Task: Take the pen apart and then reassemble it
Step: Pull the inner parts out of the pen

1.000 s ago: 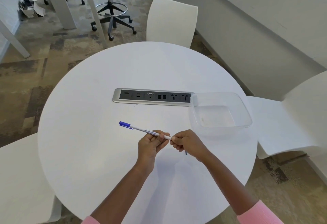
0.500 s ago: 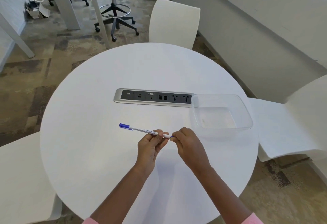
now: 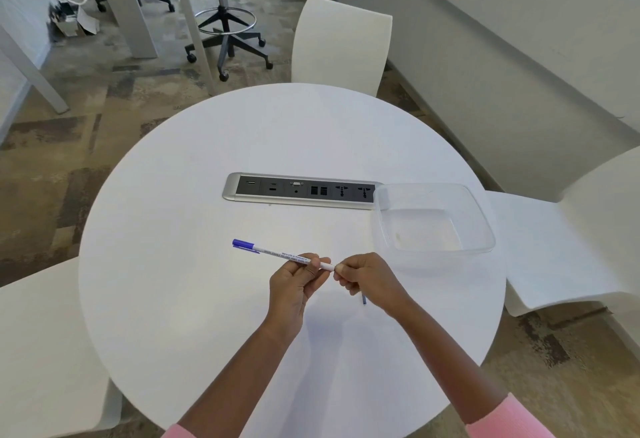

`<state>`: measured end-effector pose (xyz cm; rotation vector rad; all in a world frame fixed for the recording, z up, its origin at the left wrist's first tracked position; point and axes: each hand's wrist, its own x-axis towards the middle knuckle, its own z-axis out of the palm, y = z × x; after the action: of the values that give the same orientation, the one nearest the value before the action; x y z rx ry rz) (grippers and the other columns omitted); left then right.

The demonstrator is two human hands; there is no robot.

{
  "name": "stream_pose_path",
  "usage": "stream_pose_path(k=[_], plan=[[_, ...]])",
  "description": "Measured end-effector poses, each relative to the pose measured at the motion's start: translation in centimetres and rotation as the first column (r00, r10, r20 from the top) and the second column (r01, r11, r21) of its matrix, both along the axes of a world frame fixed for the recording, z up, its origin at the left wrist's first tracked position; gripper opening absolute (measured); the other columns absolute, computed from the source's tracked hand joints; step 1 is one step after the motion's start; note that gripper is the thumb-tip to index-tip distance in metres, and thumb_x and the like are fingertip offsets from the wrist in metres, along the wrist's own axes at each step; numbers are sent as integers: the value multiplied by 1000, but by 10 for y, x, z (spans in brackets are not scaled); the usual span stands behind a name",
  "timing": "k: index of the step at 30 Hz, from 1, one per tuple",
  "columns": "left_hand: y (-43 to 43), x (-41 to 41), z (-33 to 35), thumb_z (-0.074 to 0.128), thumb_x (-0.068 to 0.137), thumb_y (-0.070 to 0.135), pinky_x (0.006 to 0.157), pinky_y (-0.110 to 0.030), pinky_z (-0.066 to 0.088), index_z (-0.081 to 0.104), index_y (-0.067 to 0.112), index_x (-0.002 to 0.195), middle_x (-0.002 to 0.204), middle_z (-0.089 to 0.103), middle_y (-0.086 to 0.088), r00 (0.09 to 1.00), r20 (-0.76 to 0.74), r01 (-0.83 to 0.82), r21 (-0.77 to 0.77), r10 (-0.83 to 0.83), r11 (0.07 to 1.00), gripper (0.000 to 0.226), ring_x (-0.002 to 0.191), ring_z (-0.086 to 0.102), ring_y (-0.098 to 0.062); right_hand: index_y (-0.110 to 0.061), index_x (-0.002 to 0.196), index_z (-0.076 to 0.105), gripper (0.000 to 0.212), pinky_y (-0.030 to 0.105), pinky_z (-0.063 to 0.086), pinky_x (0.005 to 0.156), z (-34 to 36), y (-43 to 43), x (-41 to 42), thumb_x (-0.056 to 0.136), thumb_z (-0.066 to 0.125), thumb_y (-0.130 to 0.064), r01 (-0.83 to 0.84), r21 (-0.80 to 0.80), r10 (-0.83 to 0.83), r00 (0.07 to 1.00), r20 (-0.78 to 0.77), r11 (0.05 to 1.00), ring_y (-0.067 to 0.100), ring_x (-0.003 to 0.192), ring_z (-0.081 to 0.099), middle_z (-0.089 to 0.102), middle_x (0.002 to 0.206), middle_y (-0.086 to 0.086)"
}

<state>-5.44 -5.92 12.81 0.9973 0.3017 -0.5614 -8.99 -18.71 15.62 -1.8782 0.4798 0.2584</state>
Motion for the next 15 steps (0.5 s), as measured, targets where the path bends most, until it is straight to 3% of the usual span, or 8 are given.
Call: stream_pose_path(k=[2,5,7,9,12,15], plan=[[0,1,0,55,86,-2,64,-18,57,61,-1,82,78,69,-10,999,-26,-27,-14,27,1000,7,69,70,-13,-12,70,63,23,24,39,62,-3,3,-3,89,50,-12,-31,-164,40,998,52,986,16,63,47,54,64,0],[0,3,0,56,86,-1,66,-19,57,63,0,84,80,70,-10,998,-43,-41,-3,41,999,8,71,70,-15,-7,90,61,13,16,34,63,-13,10,-9,87,55,-17,-19,-446,122,972,203,895,18,75,47,55,79,6],[0,3,0,56,86,0,65,-20,58,63,0,85,78,70,-10,998,-47,-40,3,40,999,8,70,71,-16,-6,90,59,15,24,41,63,-18,13,-12,87,54,-20,3,-568,183,945,270,823,23,76,50,58,80,11],[-1,3,1,56,86,0,64,-20,58,64,0,86,77,70,-9,998,-52,-38,7,38,999,8,69,71,-16,-7,80,59,20,34,46,52,-23,13,-12,85,49,-24,30,-694,246,923,295,720,25,67,52,58,72,10],[-2,2,3,56,86,0,62,-19,57,63,0,86,81,68,-12,998,-50,-28,16,29,999,8,68,71,-16,-7,69,60,18,30,41,43,-24,10,-9,80,53,-19,54,-758,284,908,309,650,23,57,50,53,61,7],[-2,1,4,55,86,1,61,-17,56,63,1,84,84,67,-14,999,-37,-13,31,14,999,8,66,70,-14,-1,64,60,18,28,30,52,-20,8,-7,78,55,-13,24,-714,283,909,308,700,27,54,47,49,56,11]])
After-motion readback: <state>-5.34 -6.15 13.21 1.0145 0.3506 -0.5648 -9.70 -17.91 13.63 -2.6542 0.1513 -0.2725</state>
